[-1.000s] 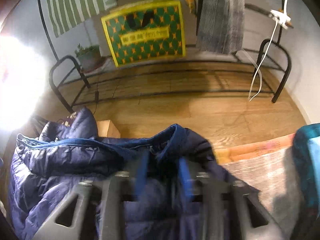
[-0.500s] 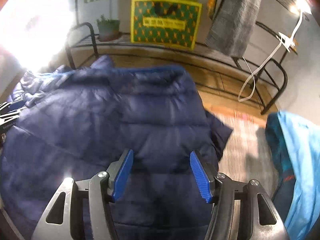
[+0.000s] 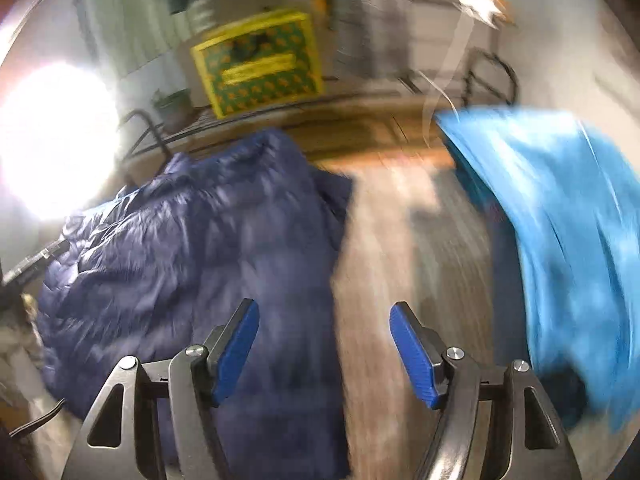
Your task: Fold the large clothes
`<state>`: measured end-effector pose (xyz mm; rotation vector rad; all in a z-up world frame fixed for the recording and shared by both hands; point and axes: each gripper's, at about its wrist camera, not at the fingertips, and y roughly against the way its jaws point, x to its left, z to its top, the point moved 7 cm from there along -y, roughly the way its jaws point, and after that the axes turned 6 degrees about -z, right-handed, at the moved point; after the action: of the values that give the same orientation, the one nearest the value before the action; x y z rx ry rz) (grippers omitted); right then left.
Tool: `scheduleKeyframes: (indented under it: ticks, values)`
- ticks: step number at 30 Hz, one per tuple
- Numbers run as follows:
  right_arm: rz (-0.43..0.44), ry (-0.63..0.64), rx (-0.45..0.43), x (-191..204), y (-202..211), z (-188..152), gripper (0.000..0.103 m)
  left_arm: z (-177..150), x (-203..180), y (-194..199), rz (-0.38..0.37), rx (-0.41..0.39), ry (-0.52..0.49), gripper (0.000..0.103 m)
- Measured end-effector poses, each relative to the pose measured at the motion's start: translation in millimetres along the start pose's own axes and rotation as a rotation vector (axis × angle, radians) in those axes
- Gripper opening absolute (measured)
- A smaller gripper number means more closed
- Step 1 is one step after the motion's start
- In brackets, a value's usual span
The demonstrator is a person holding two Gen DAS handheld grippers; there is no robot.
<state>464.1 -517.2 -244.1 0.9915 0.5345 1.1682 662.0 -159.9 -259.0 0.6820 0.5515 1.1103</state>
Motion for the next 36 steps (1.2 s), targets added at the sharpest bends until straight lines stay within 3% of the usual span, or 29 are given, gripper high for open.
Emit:
scheduleKeyframes:
  ticks: [4, 7, 10, 13, 17, 18, 21, 23, 28, 30, 33, 36]
  values:
    - [0.082, -0.135, 0.061, -18, -1, -43, 0.083, -3, -17, -24, 0.046, 0.035, -0.041, 0.056]
    - [0.126, -0.222, 0.086, -23, -13, -58, 0.085, -20, -14, -46, 0.061, 0.089, -0.02, 0.056]
    - [0.212, -0.276, 0.077, -13, -12, -59, 0.086, -29, -12, -56, 0.065, 0.081, -0.017, 0.056]
    - [0.294, -0.329, 0.08, 2, -15, -63, 0.085, -27, -6, -51, 0.055, 0.096, 0.012, 0.055]
    - [0.396, -0.422, 0.081, 20, -22, -63, 0.084, -24, -5, -3, -0.017, 0.028, 0.091, 0.051]
    - [0.398, -0.44, 0.072, 23, -26, -62, 0.078, -26, -12, 5, -0.033, 0.019, 0.075, 0.051]
    - [0.343, -0.41, 0.066, 31, -35, -57, 0.033, -43, -31, 16, -0.055, 0.035, 0.022, 0.051]
    - [0.332, -0.403, 0.039, 33, -30, -54, 0.021, -54, -41, 12, -0.062, 0.059, 0.0, 0.051]
    - [0.208, -0.232, -0.064, 51, 3, -38, 0.011, -76, -55, -5, 0.019, 0.033, -0.085, 0.051]
    - [0.162, -0.171, -0.09, 61, 15, -31, 0.01, -74, -53, -4, 0.004, 0.043, -0.077, 0.051]
    - [0.127, -0.096, -0.135, 76, 34, -20, 0.009, -73, -37, 15, -0.037, 0.077, -0.011, 0.051]
    - [0.11, -0.023, -0.183, 91, 54, -9, 0.009, -74, -7, 63, -0.072, 0.036, 0.092, 0.051]
